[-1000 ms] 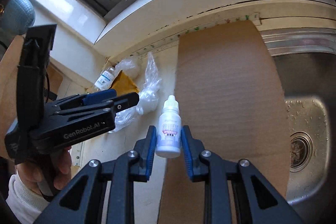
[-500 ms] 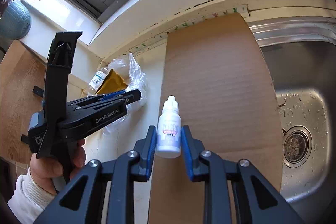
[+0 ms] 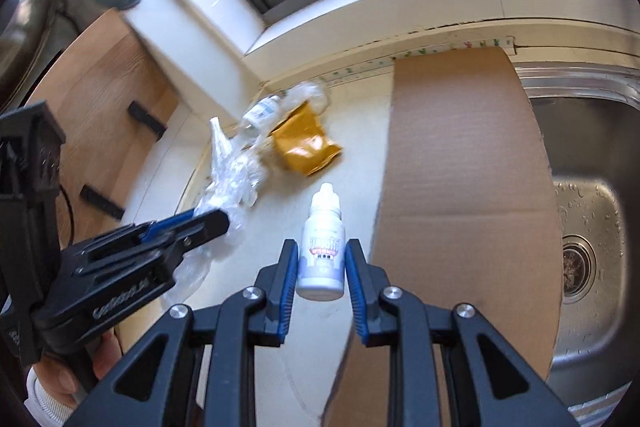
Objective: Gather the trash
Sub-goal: 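Carry the plastic bag and dropper bottle down over the trash bin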
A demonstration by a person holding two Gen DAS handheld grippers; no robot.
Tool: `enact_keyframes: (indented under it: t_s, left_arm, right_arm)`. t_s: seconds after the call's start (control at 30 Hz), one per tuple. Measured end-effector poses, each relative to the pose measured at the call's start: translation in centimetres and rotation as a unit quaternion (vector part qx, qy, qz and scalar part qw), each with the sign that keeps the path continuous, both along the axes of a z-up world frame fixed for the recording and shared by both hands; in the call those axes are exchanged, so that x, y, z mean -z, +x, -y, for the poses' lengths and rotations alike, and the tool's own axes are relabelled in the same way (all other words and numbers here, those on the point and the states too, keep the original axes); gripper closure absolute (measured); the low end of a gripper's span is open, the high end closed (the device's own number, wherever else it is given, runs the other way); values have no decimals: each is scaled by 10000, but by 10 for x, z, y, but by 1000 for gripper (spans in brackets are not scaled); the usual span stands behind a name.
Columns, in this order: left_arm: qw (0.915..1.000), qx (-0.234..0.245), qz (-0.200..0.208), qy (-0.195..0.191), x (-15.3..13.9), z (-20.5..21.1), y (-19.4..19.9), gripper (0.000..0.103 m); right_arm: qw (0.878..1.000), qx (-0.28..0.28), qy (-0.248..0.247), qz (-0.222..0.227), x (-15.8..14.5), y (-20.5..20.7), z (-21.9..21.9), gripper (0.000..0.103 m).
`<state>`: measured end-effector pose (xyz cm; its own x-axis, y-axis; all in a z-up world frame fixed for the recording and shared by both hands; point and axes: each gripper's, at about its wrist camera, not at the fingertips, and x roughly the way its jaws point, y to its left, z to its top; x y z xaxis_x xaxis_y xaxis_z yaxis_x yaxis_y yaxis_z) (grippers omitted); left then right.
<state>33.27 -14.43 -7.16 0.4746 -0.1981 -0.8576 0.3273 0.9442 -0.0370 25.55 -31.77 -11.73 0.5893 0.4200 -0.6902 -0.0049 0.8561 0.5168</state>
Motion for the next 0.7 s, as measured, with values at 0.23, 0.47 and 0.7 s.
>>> enact_keyframes:
  t_s: [0.23,0.47,0.7]
  left_arm:
    - [9983,-456,42,-348,-14,-75,-119,85]
    - [9949,-794,-274,-554,22,-133,-230,85]
    - [9861,-1121,-1023,-671,106,-172,-296,85]
  right_arm:
    - [9991,-380,-116,121,-21,-89,-62,79]
    - [9939,-1003,-449,-23,-11,-185,-130,79]
    - [9803,-1645,-738,-806,62,-246,-182,79]
